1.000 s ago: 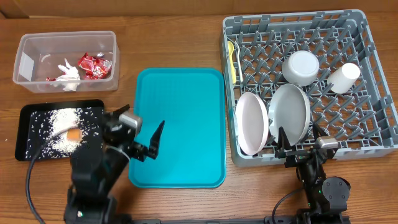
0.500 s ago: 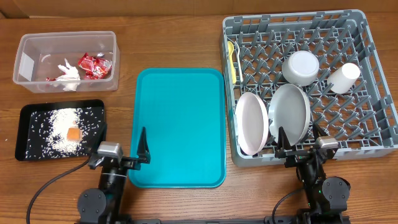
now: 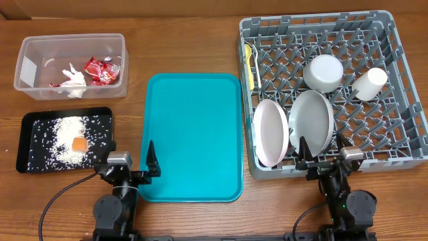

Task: Sort waste into correct bins and load items into the dishwasher rack

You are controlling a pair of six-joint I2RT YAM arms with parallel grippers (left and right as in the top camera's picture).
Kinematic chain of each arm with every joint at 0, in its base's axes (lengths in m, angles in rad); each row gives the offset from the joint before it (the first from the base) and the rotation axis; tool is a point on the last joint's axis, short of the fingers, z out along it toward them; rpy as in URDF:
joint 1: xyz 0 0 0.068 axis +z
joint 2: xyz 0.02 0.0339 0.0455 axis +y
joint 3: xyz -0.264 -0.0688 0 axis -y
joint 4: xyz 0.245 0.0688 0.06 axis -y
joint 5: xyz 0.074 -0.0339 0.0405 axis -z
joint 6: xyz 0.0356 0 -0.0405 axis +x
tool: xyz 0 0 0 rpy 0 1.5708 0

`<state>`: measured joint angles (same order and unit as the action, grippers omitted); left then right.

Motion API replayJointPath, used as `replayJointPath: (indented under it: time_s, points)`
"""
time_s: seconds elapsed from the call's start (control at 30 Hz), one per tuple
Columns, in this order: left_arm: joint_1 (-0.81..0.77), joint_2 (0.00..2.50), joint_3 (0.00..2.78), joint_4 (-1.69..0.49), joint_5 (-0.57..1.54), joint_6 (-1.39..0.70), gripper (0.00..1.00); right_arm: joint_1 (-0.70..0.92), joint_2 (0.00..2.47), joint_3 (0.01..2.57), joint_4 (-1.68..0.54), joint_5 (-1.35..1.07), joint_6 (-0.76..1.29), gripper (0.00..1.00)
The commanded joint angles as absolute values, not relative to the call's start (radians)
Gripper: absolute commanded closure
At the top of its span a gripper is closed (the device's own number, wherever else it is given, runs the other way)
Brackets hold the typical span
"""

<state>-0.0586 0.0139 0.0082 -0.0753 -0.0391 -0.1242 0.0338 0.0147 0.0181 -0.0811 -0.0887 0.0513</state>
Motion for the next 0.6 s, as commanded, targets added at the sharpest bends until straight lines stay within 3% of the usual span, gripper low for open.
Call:
replayJointPath:
  time_s: [0.0, 0.57]
  points:
    - [-0.035, 0.004, 0.005, -0.075, -0.033, -0.112, 0.0, 0.039, 0.003, 0.008, -0.076, -0.079, 0.045, 0.0]
    - [-0.027, 0.004, 0.005, -0.074, -0.033, -0.112, 0.0, 0.039, 0.003, 0.008, -0.076, -0.079, 0.045, 0.0]
